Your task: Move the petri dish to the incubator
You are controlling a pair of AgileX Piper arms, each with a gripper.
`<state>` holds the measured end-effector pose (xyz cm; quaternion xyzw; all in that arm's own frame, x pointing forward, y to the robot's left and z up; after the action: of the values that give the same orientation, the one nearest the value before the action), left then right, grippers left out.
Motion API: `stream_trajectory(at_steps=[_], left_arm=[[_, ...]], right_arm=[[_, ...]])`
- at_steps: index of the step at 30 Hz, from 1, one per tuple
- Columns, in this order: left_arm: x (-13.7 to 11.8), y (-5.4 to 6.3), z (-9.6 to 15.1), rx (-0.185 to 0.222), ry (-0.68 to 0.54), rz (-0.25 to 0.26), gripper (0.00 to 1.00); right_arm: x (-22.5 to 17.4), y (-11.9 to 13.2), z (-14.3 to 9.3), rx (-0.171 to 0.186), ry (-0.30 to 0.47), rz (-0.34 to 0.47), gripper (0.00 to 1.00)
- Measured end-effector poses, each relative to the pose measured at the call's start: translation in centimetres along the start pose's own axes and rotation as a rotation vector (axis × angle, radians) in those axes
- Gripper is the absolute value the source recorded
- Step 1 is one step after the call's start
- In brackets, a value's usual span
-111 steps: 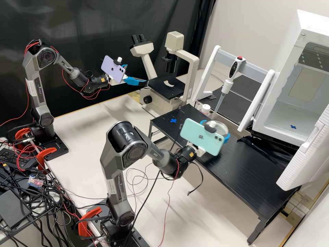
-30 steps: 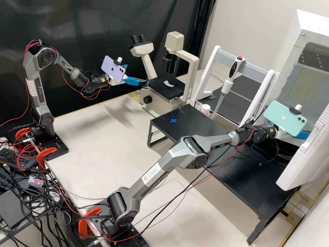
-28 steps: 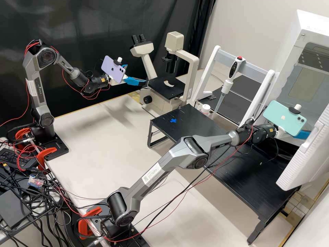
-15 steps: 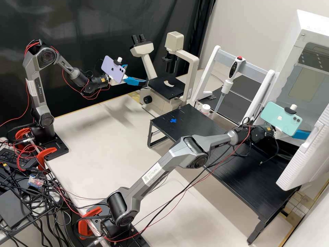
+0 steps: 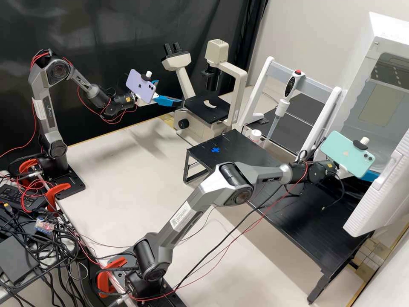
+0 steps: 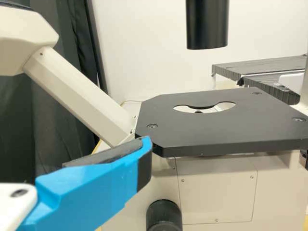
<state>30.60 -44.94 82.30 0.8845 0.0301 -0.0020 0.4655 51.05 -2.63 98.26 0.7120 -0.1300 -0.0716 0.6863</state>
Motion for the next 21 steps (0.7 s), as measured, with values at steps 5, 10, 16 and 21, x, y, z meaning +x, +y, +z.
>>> stream_trajectory(at_steps=[5,10,16,21], left_arm=[[0.0,0.0,0.0,0.0,0.0,0.0,1.0],[0.0,0.0,0.0,0.0,0.0,0.0,1.0],[0.0,0.0,0.0,0.0,0.0,0.0,1.0],[0.0,0.0,0.0,0.0,0.0,0.0,1.0]], right_arm=[[-3.3,0.7,0.7,0.038,0.016,0.056,1.0],[-7.9,0.2,1.4,0.03,0.041,0.096,1.0],[-16.1,-0.3,0.8,0.032,0.192,0.208,1.0],[-21.5,-1.1,0.0,0.032,0.342,0.3,1.0]])
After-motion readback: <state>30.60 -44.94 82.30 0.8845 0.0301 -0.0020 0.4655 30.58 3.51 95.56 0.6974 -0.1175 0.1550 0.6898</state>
